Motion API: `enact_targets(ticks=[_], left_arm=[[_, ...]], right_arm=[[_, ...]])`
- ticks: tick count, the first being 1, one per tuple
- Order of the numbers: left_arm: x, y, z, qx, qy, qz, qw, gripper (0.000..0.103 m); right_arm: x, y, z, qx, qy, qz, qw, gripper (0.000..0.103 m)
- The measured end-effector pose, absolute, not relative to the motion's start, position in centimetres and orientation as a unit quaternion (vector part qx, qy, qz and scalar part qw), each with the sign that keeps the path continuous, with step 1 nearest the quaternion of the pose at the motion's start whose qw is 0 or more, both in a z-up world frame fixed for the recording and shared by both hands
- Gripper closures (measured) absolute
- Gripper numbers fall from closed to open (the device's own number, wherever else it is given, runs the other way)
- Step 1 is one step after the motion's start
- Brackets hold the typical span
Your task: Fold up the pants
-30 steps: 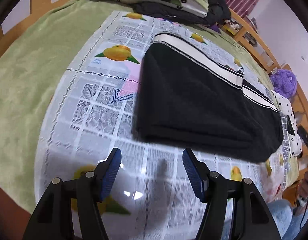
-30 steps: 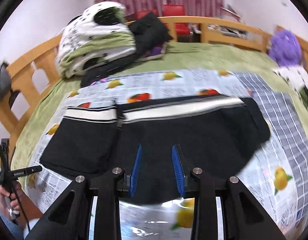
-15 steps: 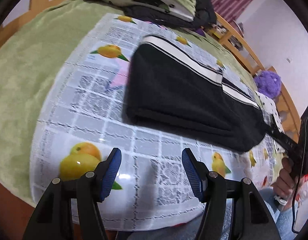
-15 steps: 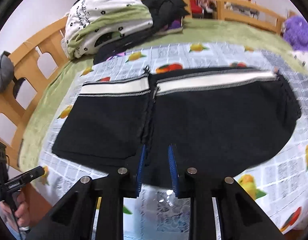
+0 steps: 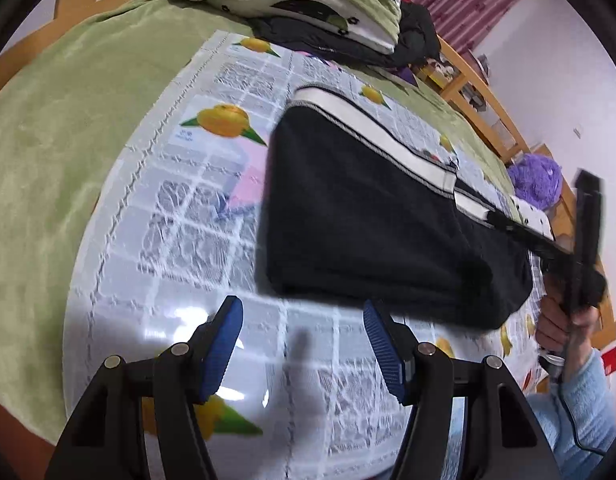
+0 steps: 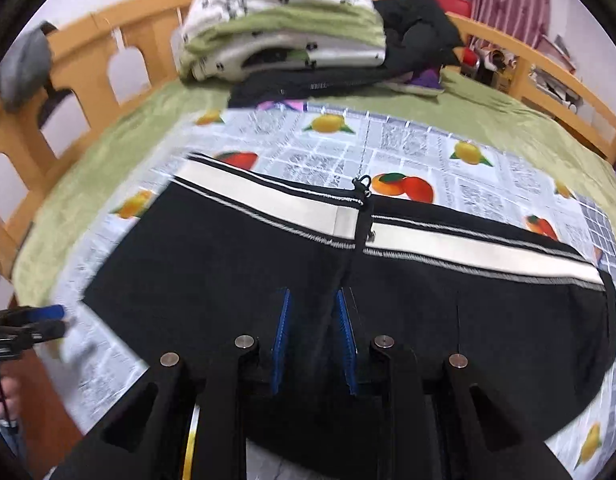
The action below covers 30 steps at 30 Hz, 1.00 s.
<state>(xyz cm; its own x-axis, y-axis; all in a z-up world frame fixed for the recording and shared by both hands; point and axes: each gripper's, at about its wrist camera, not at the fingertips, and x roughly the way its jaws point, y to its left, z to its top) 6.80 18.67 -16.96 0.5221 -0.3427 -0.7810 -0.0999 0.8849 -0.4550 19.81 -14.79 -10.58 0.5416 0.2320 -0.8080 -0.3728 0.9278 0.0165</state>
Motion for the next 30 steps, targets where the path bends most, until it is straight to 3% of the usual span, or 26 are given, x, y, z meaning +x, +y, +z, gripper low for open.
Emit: enact_targets(ticks=[6, 14, 16, 17, 23, 30], left_arm=[[9.1, 19.3, -17.5, -0.249, 0.477, -0.08, 0.839, 0.043], [10.4, 18.6, -18.5, -0.249, 0.485, -0.094, 0.833, 0.043], [10.4, 18.4, -18.6, -0.248, 0.489, -0.095, 0.831, 0.043], [10.4, 18.4, -18.6, -0.248, 0.49, -0.096, 0.83, 0.043], [9.6, 18.4, -18.3, -0.245, 0.485, -0.096, 0.834, 0.043], [9.6, 18.4, -18.6, -0.251, 0.478, -0.087, 0.837, 0.043]], right_arm=[[24.8, -14.0, -14.6, -0.077, 0.483, 0.164, 0.857, 0.079], [24.9, -13.3, -17.5, -0.119, 0.484, 0.153, 0.854, 0.079], [25.0, -13.1, -17.6, -0.126, 0.482, 0.146, 0.855, 0.095], [25.1, -13.1, -17.6, -0.122, 0.48, 0.146, 0.856, 0.098], [24.9, -16.8, -13.3, -0.015, 0.442, 0.164, 0.882, 0.099], [25.6, -16.5, -16.4, -0.014, 0.486, 0.145, 0.862, 0.096]])
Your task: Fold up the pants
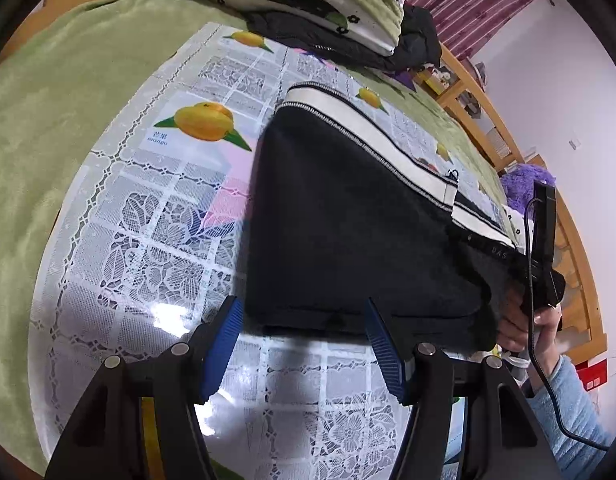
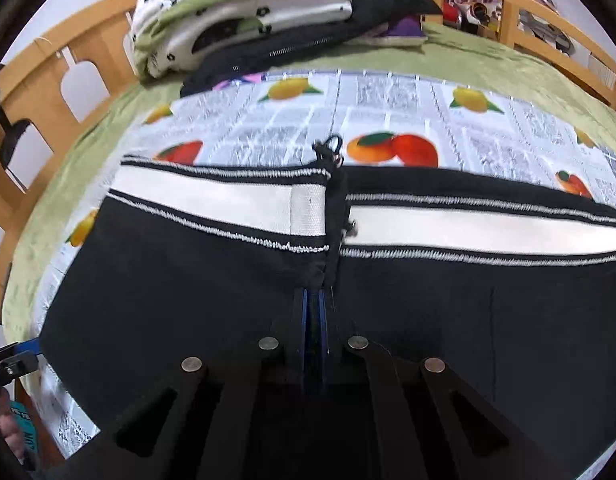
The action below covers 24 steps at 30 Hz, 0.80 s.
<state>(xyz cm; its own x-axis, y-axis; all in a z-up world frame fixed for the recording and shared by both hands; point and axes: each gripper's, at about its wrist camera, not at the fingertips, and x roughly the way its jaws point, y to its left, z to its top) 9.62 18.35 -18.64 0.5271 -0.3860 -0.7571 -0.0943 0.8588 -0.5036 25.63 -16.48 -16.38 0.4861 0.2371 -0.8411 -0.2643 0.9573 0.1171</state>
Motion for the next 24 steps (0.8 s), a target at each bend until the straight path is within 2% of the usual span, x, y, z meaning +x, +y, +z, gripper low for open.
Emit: enact_targets(ticks=[4, 6, 7, 11, 12, 13, 15, 20, 24], left_arm=[[9.3, 19.0, -19.4, -0.273, 0.465, -0.078, 0.838, 0.043], [9.4, 19.2, -20.3, -0.297, 0.458, -0.082, 0.834, 0.043], [9.7, 19.2, -20.9, -0.309, 0.457, -0.081, 0.831, 0.043], [10.6, 18.5, -21.2, -0.329, 0.439, -0.071, 0.833, 0.044], [10.9, 18.3, -21.1, -0.327, 0.44, -0.062, 0.834, 0.049], [11.1, 18.0, -20.9, -0.314, 0.445, -0.043, 0.838, 0.071], [11.6, 16.7, -19.7, -0.248, 0.449, 0.0, 0.859, 0.081], [11.5, 10.0, -13.1, -0.068, 0.397, 0.008, 0.915, 0.085], [11.7, 4.7, -8.6, -0.013, 0.387, -0.066, 0.92, 0.087]], right_arm=[[24.0, -17.3, -14.7, 0.0, 0.492, 0.149, 0.858, 0.094], [22.3, -18.0, -13.2, 0.0, 0.48, 0.152, 0.864, 0.083], [21.5, -18.2, -12.5, -0.006, 0.474, 0.149, 0.868, 0.081], [19.6, -19.5, -10.0, -0.008, 0.453, 0.127, 0.882, 0.079], [19.3, -20.2, -9.6, 0.006, 0.454, 0.122, 0.883, 0.079], [19.1, -20.9, -9.4, 0.023, 0.457, 0.119, 0.881, 0.079], [18.9, -22.2, -9.2, 0.046, 0.461, 0.116, 0.879, 0.079], [18.8, -24.6, -9.9, 0.074, 0.472, 0.097, 0.873, 0.079], [18.7, -26.4, -9.9, 0.084, 0.468, 0.078, 0.876, 0.079]])
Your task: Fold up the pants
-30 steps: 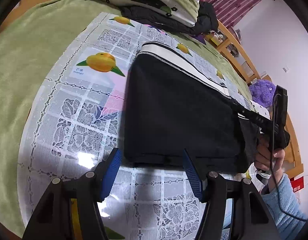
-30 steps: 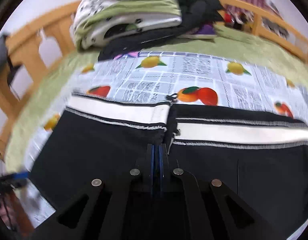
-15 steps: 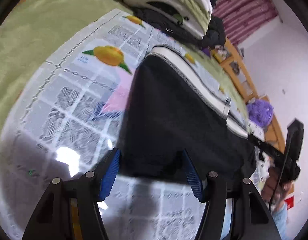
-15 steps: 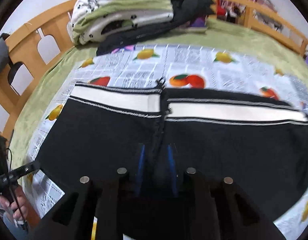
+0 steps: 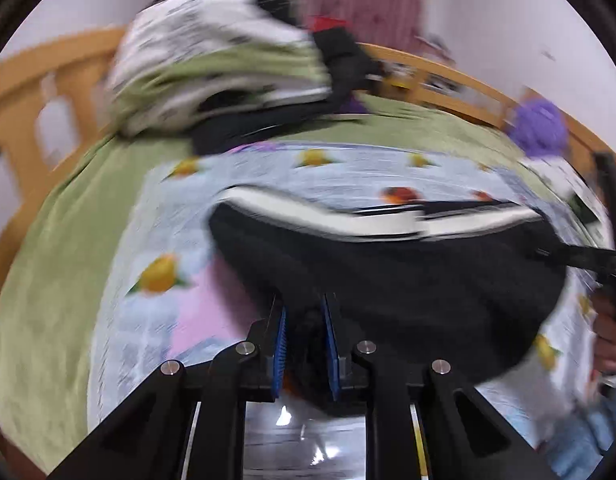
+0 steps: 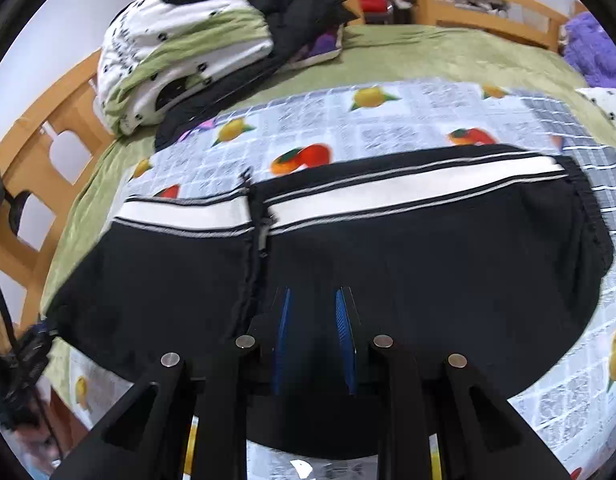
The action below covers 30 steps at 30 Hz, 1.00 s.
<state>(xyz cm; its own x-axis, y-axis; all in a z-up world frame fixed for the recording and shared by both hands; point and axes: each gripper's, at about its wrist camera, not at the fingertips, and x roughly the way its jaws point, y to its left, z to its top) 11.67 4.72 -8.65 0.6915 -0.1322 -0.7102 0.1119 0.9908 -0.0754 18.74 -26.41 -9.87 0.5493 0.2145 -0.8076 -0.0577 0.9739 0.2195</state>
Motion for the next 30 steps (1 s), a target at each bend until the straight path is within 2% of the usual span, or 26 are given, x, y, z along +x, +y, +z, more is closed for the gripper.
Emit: enact_targets(ticks=[6, 11, 18, 20, 22, 27, 30], left_arm=[[12.4, -4.1, -6.1, 0.019, 0.405, -0.2, 0.892, 0.09], [14.2, -9.2, -9.3, 0.034, 0.451, -0.255, 0.855, 0.091], [14.4, -10.9, -12.1, 0.039, 0.488, -0.29, 0.822, 0.089], [14.1, -10.2, -12.0, 0.037, 0.493, -0.296, 0.817, 0.084], [13.9, -9.2, -11.6, 0.014, 0.494, -0.311, 0.812, 0.061], [12.2, -5.4, -10.2, -0.031, 0.478, -0.321, 0.817, 0.049], [11.5, -3.4, -10.1, -0.032, 0.472, -0.292, 0.832, 0.047]], right_arm=[[17.1, -29.7, -8.5, 0.134, 0.438, 0.075, 0.886, 0.079], [15.5, -32.4, -8.3, 0.153, 0.418, 0.061, 0.893, 0.079], [14.0, -37.5, -10.1, 0.205, 0.419, 0.048, 0.883, 0.079], [14.1, -38.1, -10.8, 0.222, 0.426, 0.051, 0.876, 0.079], [14.4, -38.2, -11.4, 0.237, 0.434, 0.062, 0.867, 0.079], [16.0, -35.3, -11.1, 0.223, 0.443, 0.118, 0.86, 0.077], [17.2, -32.7, -10.6, 0.213, 0.449, 0.163, 0.853, 0.076]])
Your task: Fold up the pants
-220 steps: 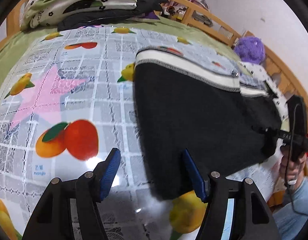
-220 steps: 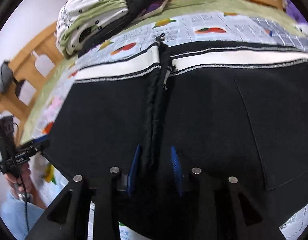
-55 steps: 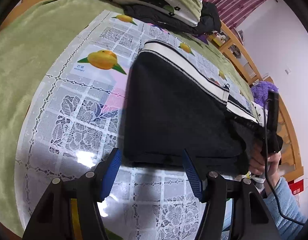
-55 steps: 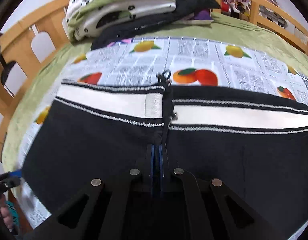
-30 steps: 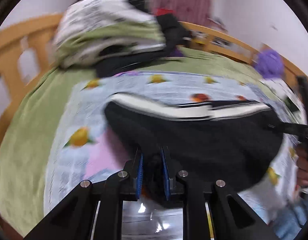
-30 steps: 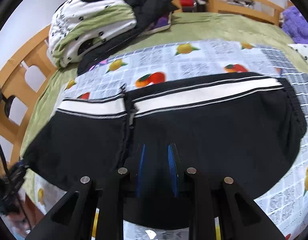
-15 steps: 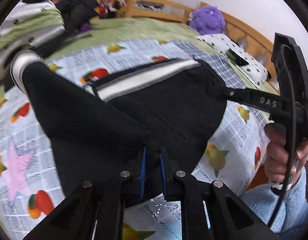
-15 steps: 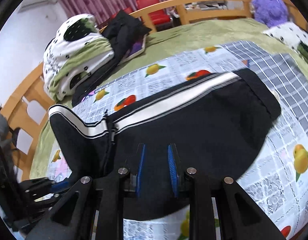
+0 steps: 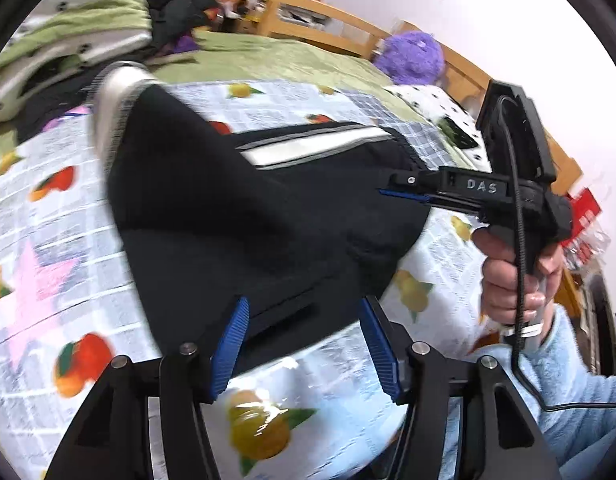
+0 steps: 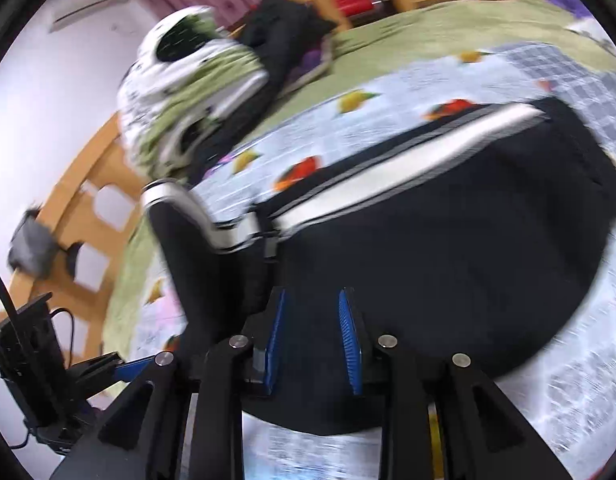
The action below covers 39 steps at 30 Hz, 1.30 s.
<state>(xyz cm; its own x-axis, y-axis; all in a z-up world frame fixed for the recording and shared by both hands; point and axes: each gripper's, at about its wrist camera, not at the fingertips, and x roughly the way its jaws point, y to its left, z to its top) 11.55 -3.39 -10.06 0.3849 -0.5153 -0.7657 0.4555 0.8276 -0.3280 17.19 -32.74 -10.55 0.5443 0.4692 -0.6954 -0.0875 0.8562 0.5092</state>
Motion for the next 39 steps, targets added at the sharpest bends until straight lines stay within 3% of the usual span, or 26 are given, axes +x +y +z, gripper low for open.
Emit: enact_targets(ticks=[13, 14, 15, 16, 23, 31, 34, 39], left_arm=[[11.7, 8.1, -12.7, -0.126, 0.492, -0.117, 0.853, 0.047], [11.7, 8.7, -13.1, -0.134, 0.497, -0.108, 0.851, 0.047], [11.5, 9.2, -13.3, -0.14, 0.497, -0.104, 0.85, 0.047], [11.2, 9.6, -13.3, -0.143, 0.495, -0.101, 0.851, 0.047], [9.9, 10.0, -12.2, -0.141, 0.475, -0.068, 0.866, 0.047], [9.5, 7.3, -10.4, -0.112, 0.466, -0.054, 0.876, 0.048], [9.1, 6.3, -9.6, -0.101, 0.456, -0.053, 0.883, 0.048], [9.0, 5.1, -8.8, -0.077, 0.449, -0.043, 0.889, 0.048]], right_arm=[[22.3, -18.3, -11.5, 0.044, 0.468, 0.231, 0.852, 0.055], [22.7, -17.6, -12.2, 0.037, 0.475, 0.222, 0.851, 0.062], [22.8, -17.4, -12.8, 0.031, 0.481, 0.212, 0.85, 0.082], [22.7, -17.3, -13.0, 0.022, 0.477, 0.204, 0.854, 0.094], [19.8, -26.0, -8.0, 0.122, 0.416, 0.188, 0.881, 0.094], [19.5, -29.5, -16.5, 0.026, 0.526, 0.069, 0.847, 0.09], [19.0, -30.5, -16.4, 0.069, 0.508, 0.074, 0.855, 0.084], [19.2, -31.6, -16.9, 0.132, 0.503, 0.084, 0.85, 0.084]])
